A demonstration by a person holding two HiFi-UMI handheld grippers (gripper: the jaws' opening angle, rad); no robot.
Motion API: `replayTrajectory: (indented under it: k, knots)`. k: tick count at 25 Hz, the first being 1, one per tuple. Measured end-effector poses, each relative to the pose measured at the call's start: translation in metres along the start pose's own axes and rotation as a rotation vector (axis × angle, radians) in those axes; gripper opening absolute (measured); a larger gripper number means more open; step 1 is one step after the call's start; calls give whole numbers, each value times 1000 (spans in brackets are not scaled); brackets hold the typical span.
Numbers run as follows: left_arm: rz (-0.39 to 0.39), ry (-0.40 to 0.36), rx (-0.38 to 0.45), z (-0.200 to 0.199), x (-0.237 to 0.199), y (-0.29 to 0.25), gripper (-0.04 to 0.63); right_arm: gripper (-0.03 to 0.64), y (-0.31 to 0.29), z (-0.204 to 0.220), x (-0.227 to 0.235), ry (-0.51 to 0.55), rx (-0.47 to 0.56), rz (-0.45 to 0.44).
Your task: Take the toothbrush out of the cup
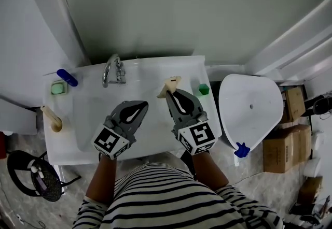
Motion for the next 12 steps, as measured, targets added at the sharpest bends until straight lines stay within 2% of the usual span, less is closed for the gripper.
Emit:
replayTrajectory:
  k: [12]
  knots:
    - [-43, -13, -13, -4, 4, -7, 8, 37, -12, 6, -11, -27, 4, -103]
Point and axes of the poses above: the fingertips, and each gripper's own axes: y backward along the fingers, x to its right, z out of its underside, the point moved 5 cm from there along y, backward along the fingers, and after that the axes turned 6 degrees about x, right-handed, at the moved point
